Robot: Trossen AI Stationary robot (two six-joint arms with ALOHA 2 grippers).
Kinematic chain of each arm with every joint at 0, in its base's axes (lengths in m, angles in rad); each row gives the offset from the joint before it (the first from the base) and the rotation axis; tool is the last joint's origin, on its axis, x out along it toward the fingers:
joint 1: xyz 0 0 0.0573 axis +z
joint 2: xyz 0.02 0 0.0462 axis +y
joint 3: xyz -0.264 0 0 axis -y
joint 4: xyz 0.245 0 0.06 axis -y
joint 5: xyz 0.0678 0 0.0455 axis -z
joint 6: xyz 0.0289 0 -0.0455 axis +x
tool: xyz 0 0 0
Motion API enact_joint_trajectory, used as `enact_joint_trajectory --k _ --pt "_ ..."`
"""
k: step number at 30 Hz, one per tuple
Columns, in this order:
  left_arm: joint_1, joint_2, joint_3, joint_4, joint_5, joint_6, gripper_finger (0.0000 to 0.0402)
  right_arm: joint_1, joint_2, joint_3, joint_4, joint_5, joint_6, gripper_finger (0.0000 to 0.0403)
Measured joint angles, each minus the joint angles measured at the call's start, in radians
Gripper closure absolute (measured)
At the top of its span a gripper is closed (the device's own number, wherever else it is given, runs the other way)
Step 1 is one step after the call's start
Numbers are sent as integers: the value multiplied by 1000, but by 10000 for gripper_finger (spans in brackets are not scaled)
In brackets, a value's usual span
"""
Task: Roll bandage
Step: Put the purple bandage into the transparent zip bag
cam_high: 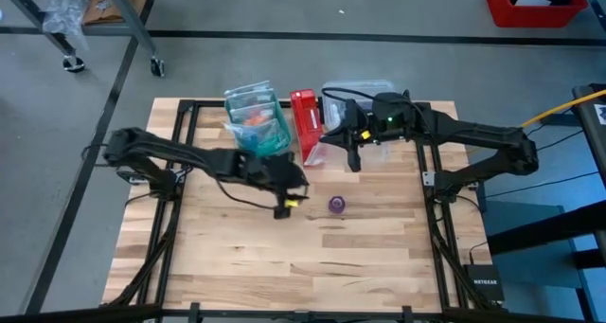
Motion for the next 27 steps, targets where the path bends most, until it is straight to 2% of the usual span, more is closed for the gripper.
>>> enact_joint_trajectory --k 6,10,19,27 --pt "6 179 -1 98 0 76 229 0 -55 0 -45 -7 0 398" --pt "19 255 -1 178 0 81 229 0 -89 0 -63 3 0 398" --pt "22 285 -1 284 32 180 229 0 -117 1 -71 42 -23 398" --pt "40 323 5 399 106 183 229 0 -117 1 -58 45 -23 398"
